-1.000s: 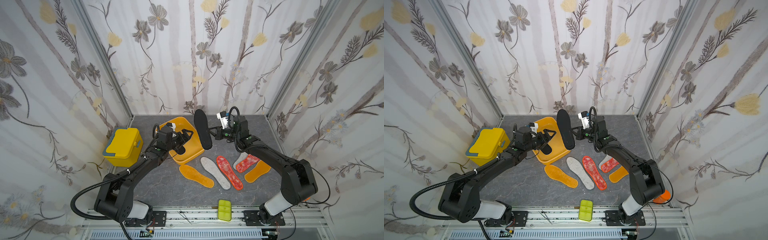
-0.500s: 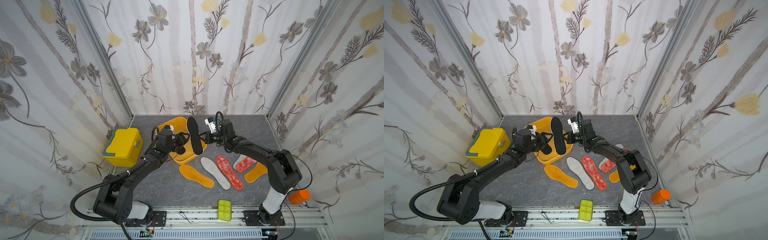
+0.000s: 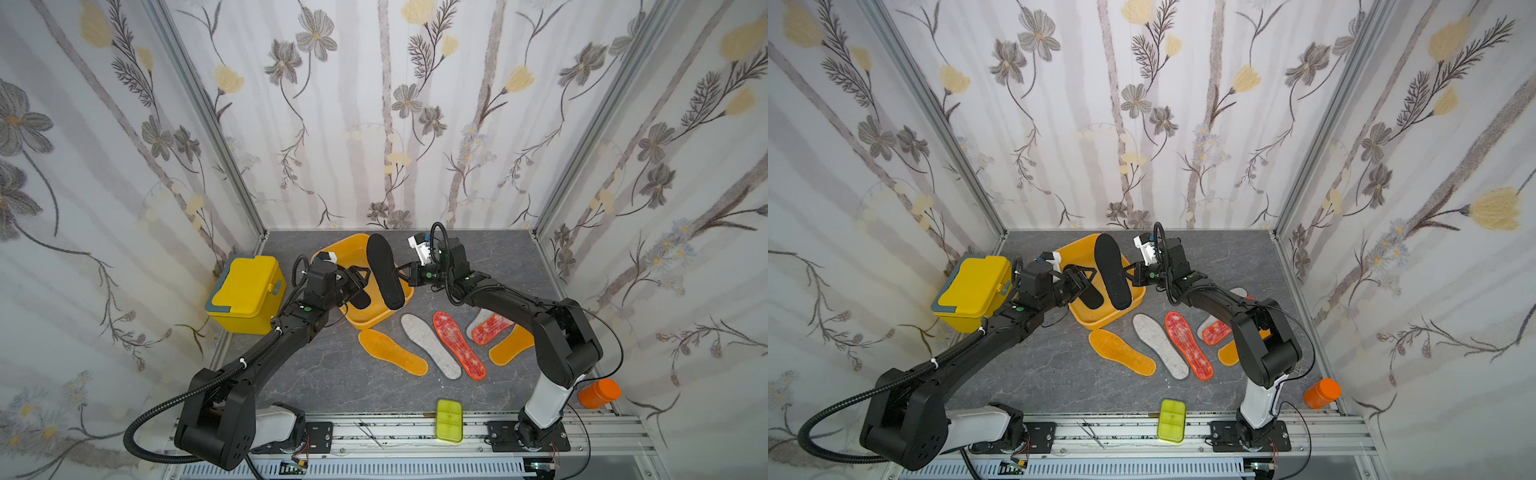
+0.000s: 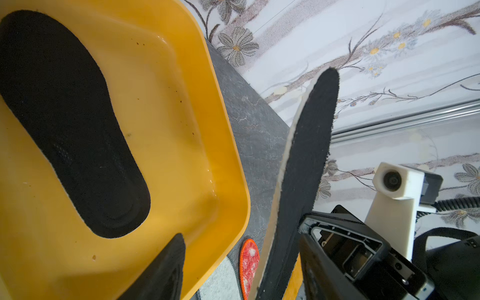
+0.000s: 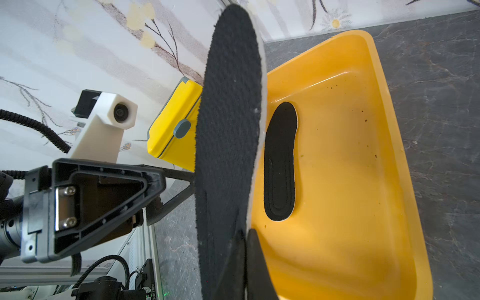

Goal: Put the insoles into the storage box
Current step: Place the insole in the storage box.

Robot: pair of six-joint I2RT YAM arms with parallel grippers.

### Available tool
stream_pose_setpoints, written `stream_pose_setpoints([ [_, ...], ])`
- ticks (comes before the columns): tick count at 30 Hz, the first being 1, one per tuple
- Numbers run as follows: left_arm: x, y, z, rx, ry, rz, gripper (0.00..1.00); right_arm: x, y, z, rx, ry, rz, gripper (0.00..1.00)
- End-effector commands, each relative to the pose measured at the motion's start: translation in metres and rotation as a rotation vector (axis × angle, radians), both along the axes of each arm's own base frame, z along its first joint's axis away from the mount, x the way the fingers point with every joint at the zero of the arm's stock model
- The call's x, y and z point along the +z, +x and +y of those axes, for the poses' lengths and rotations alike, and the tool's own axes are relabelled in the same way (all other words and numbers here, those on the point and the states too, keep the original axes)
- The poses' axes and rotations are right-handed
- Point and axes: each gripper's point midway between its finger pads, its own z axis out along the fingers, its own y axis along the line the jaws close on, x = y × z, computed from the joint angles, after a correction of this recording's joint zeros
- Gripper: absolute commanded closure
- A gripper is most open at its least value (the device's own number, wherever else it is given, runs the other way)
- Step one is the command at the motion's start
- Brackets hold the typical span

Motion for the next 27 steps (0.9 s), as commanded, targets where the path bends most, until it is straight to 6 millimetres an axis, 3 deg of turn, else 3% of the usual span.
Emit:
stream_pose_setpoints([
  [1, -0.003, 0.003, -0.010, -0.040, -0.038, -0.005, 0.39, 0.010, 0.001, 0.005, 0.020, 0.032, -0.027, 1.00],
  [7, -0.012, 0.008, -0.030, -0.095, -0.085, 0.012, 0.52, 0.004, 0.001, 0.009, 0.027, 0.025, -0.011, 1.00],
  [16, -0.015, 0.008, -0.036, -0.105, -0.078, 0.017, 0.55, -0.004, 0.001, 0.015, 0.041, 0.016, 0.007, 1.00],
  [27, -0.018, 0.012, -0.039, -0.112, -0.075, 0.020, 0.91, -0.005, -0.002, 0.018, 0.050, 0.010, 0.010, 1.00],
])
